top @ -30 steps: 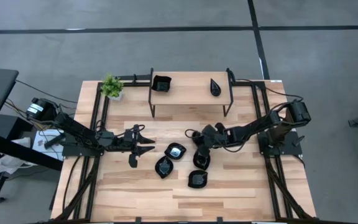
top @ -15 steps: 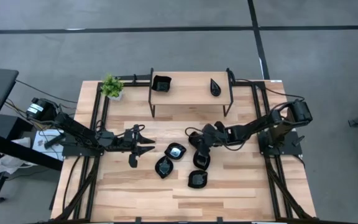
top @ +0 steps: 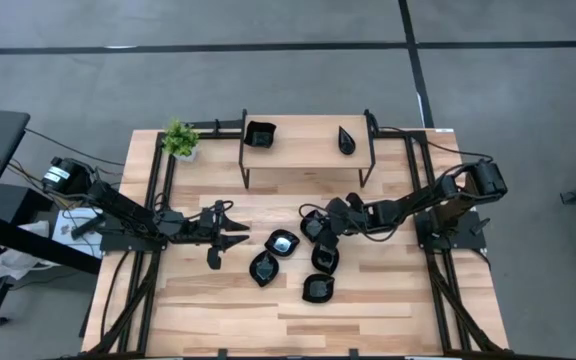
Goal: Pick & Place Mini shaped plates
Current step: Put the black leaf shaped plate on the shelf
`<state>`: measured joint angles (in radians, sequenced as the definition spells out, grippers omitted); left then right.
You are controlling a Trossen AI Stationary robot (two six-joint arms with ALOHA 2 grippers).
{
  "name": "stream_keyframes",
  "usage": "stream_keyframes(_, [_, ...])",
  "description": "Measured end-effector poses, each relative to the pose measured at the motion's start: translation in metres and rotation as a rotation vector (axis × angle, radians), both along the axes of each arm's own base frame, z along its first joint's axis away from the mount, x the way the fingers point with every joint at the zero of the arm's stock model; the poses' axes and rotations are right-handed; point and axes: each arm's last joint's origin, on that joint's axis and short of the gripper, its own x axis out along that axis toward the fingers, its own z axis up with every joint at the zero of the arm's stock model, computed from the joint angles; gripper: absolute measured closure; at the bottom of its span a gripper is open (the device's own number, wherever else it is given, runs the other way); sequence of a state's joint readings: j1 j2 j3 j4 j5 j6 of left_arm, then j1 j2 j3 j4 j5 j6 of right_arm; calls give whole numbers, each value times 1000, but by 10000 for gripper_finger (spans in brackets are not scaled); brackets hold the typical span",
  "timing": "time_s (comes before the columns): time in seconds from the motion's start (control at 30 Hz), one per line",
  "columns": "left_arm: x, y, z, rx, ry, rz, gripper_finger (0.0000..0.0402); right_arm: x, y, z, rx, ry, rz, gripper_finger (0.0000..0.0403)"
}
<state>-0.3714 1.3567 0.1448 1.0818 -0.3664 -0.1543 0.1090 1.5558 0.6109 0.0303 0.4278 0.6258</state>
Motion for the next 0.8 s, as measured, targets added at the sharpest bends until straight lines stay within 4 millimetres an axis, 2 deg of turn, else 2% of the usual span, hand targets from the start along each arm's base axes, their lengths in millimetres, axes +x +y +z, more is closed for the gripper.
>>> stream_keyframes(0.5, [0,0,0,0,-1,-1,285,-3,0,0,4,28,4,326])
stream_keyframes(0.67, [0,0,0,-1,-2,-1,285,-6,1,8,5,17,17,322])
stream_keyframes(0.8, [0,0,0,-1,-2,-1,285,-9,6,16,-6,7,55,303])
